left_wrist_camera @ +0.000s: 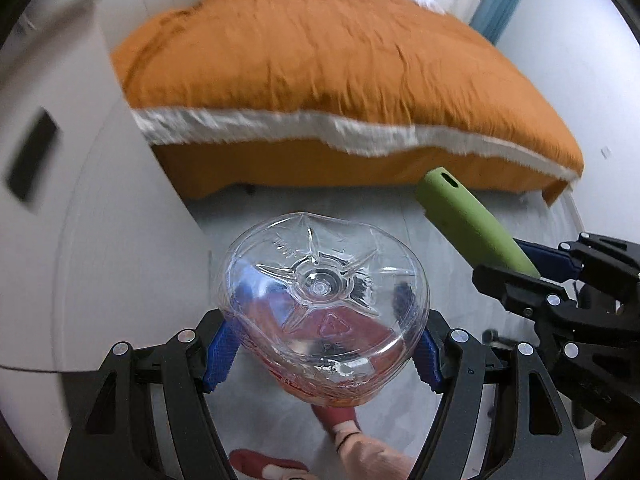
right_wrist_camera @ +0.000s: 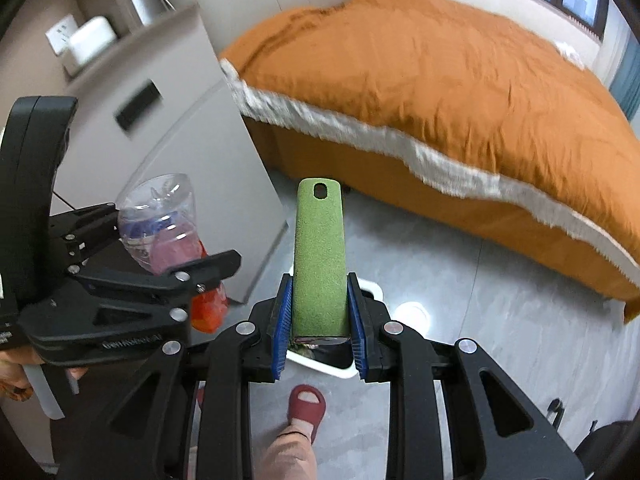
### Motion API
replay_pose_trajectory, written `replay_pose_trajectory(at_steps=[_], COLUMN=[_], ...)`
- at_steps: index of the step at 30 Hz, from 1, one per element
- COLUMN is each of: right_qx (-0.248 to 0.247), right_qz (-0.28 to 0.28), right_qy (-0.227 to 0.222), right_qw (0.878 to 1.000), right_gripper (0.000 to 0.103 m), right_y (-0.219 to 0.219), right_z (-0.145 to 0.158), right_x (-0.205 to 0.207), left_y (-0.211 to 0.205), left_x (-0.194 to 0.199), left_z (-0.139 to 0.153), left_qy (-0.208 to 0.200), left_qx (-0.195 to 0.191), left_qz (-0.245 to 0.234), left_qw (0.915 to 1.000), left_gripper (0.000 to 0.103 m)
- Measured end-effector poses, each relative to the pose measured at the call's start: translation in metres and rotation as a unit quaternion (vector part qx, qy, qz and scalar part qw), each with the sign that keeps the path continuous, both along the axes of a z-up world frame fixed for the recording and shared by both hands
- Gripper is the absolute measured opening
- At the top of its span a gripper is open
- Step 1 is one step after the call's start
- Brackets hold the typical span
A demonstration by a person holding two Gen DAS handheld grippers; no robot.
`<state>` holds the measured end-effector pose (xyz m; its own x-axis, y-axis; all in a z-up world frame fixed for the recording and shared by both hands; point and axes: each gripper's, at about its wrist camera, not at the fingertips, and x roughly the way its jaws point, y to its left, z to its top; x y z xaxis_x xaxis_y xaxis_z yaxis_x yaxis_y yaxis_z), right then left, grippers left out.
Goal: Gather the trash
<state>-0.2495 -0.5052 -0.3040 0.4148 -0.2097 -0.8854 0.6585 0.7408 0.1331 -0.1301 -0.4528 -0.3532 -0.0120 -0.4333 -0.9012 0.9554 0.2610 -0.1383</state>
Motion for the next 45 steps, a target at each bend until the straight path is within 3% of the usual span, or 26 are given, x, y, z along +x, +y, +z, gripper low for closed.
replay_pose_trajectory(at_steps=[8,16,17,18,19,22,27,32,38,45], right_qx=[0.071,0.099,0.110,0.114,0.113,0.132,0.105,0.109,0.097,0.069], right_qz=[0.008,0.031,0.038,0.040,0.033,0.019,0.014,0.013,0.008,0.015], right_qy=[0.044,0.077,0.083,0.093,0.097,0.117,0.127,0.124,0.104,0.070], right_qw=[0.996,0.992,0.990,0.988,0.988,0.984,0.986,0.986,0.990,0.995], right_gripper=[0.027,0.029,0.038,0.077,0.100,0.098,0.098,0.098,0.098,0.098], right_y=[-0.010,-0.019,-0.021,-0.023,-0.028,-0.040,-0.039,-0.038,-0.033,-0.021], right_z=[-0.113,-0.205,-0.218,-0.231,-0.239,-0.266,-0.267,-0.252,-0.213,-0.145], right_x=[0.016,0.033,0.035,0.037,0.036,0.032,0.025,0.019,0.018,0.023], left_y=[-0.015,-0.021,-0.024,-0.026,-0.027,-0.027,-0.020,-0.013,-0.008,0.003], left_x=[-0.003,0.000,0.001,0.002,0.000,-0.004,-0.001,0.006,0.017,0.023], left_z=[-0.122,-0.216,-0.227,-0.239,-0.253,-0.278,-0.276,-0.256,-0.208,-0.139], left_qy=[0.020,0.053,0.061,0.065,0.057,0.033,0.021,0.022,0.023,0.018], left_qx=[0.070,0.117,0.123,0.132,0.141,0.166,0.166,0.160,0.138,0.101], left_qz=[-0.016,-0.038,-0.040,-0.040,-0.046,-0.057,-0.051,-0.030,-0.003,0.014], left_qw=[0.9972,0.9910,0.9897,0.9883,0.9873,0.9839,0.9846,0.9863,0.9901,0.9946], left_gripper=[0.071,0.074,0.082,0.099,0.098,0.098,0.098,0.098,0.098,0.098])
